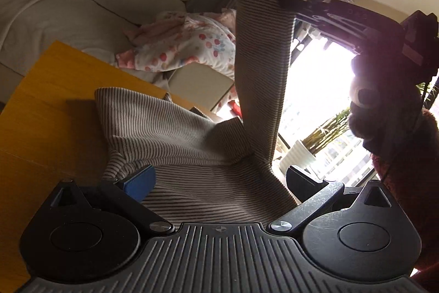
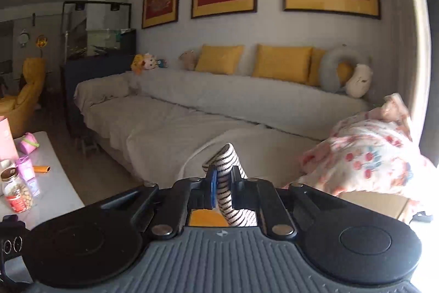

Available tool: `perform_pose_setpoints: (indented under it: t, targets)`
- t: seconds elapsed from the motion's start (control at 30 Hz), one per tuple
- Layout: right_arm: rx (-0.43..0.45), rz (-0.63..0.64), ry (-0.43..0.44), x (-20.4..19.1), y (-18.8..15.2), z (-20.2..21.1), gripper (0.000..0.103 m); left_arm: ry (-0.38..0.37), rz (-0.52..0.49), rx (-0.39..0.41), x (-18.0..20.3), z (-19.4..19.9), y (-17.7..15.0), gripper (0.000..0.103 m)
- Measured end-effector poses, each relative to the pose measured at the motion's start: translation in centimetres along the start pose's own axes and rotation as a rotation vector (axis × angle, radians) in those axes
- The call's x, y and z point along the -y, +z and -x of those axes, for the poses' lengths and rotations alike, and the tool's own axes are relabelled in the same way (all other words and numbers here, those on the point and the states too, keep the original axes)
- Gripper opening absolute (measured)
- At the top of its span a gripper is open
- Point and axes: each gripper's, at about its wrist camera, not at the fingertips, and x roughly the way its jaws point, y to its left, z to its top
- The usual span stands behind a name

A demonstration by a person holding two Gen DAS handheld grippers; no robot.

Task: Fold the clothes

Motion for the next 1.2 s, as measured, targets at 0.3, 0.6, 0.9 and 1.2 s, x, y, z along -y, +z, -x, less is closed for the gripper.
perform_pose_setpoints:
  t: [0.3, 0.6, 0.9, 1.2]
  targets:
    - [-0.104, 0.003, 0.117, -3.6, -4.8, -2.0, 0.035, 0.07, 0.086, 0.028, -3.0, 3.1, 0.2, 0.103]
    - [-0.127, -0.285, -0.062, 5.7, -12.5, 0.9, 0.066, 0.046, 0.165, 0.01, -3.3, -0.2, 1.4, 0.103]
    - [-0.13, -0.481, -0.067, 9.5, -21.2, 0.6, 0.086, 0.041, 0.0, -0.014, 1.0, -4.9, 2.7, 0.103]
    - [-0.132, -0.49, 0.012, 9.4, -21.0, 0.0, 0.103, 0.165, -0.054, -0.022, -0.9, -11.6, 2.7, 0.103]
